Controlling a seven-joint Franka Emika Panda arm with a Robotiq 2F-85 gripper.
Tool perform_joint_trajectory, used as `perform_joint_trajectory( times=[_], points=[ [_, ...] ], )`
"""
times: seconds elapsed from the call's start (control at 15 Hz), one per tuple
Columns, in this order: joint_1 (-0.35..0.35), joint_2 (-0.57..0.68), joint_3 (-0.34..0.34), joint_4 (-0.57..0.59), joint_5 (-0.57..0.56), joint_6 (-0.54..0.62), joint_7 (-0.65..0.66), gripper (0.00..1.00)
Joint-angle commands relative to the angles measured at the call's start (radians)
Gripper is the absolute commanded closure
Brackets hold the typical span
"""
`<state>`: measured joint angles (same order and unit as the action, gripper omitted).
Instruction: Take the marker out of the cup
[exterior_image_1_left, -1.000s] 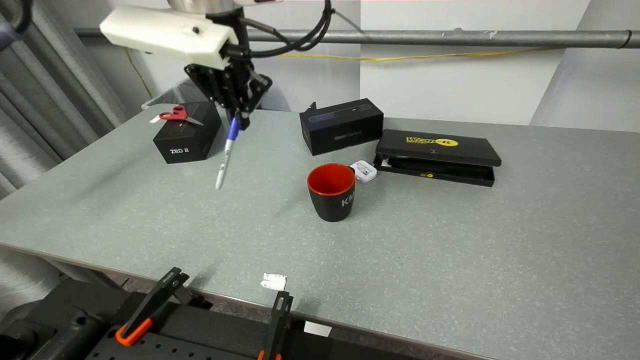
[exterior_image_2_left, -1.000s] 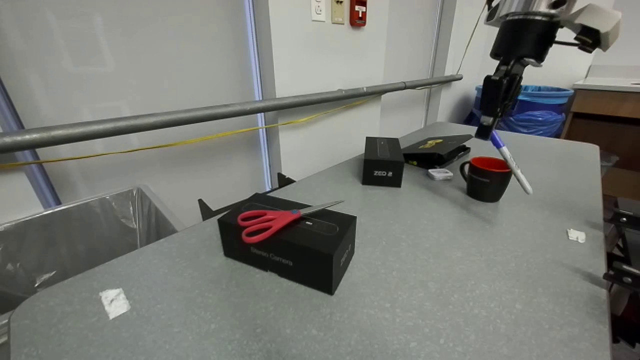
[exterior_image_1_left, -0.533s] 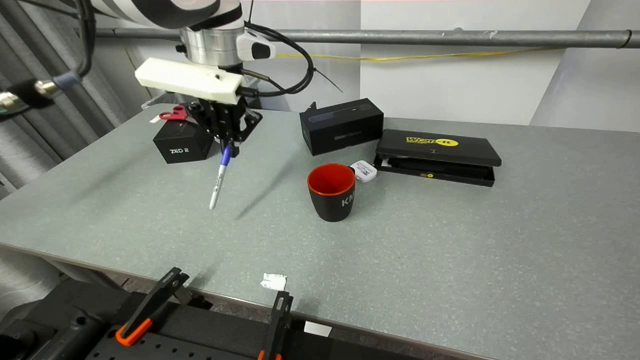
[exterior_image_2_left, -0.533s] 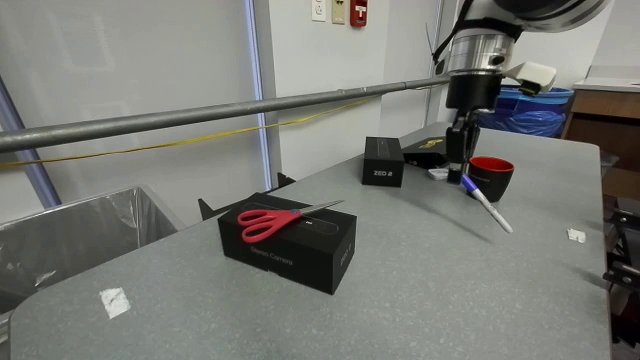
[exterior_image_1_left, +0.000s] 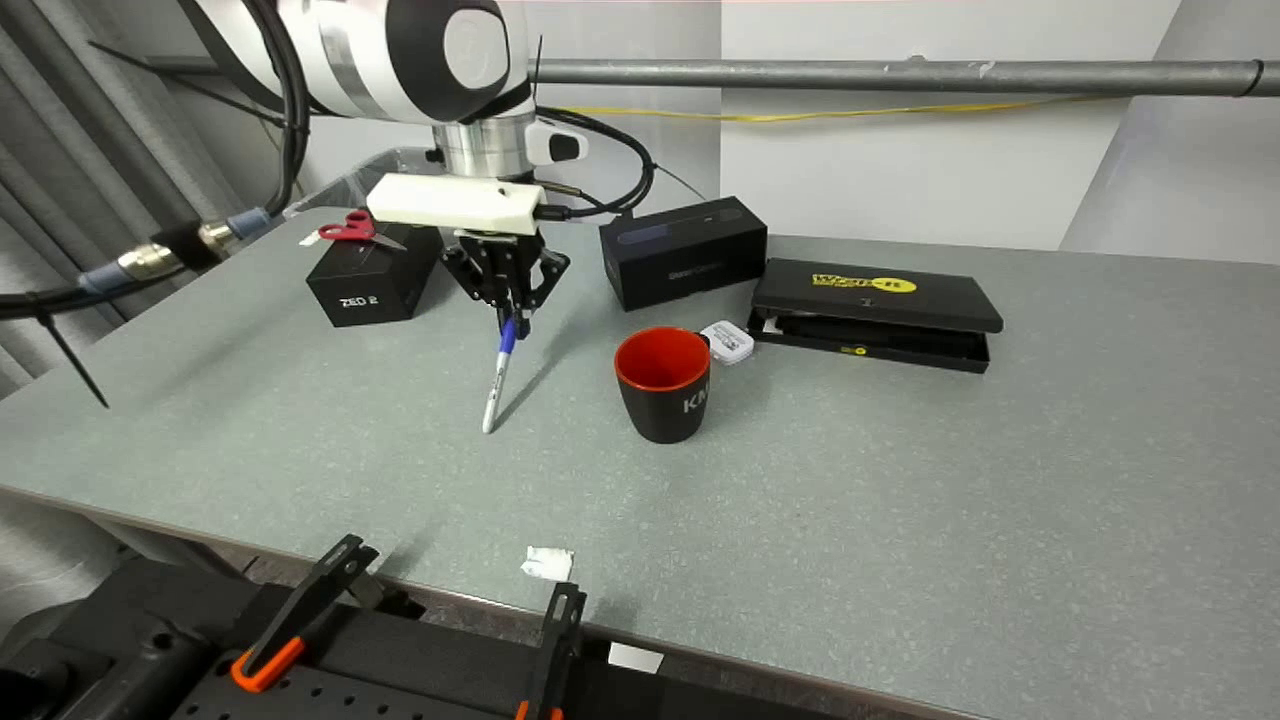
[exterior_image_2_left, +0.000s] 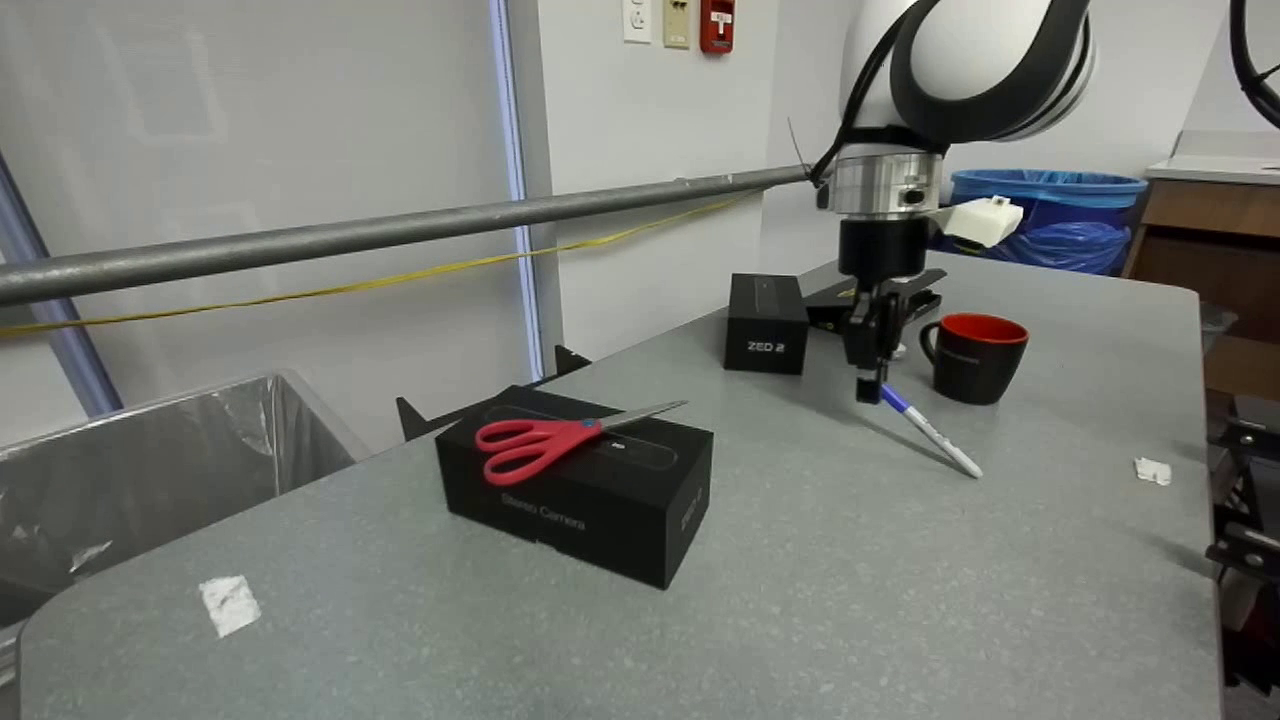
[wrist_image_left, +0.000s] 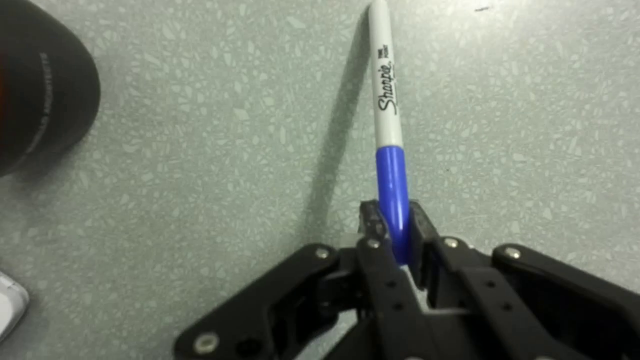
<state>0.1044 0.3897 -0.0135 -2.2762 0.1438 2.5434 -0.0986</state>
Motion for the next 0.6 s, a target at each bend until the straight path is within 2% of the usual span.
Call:
perform_joint_trajectory(
  times=[0.0, 0.13, 0.53],
  points=[
    [-0.014, 0.058, 0.010, 0.073, -0.066, -0.022, 0.062, 0.60],
    [-0.014, 0.069, 0.010, 0.087, -0.080, -0.029, 0.073, 0.56],
    [-0.013, 0.082, 0.009, 0.106, -0.099, -0.025, 0.084, 0.12]
  ],
)
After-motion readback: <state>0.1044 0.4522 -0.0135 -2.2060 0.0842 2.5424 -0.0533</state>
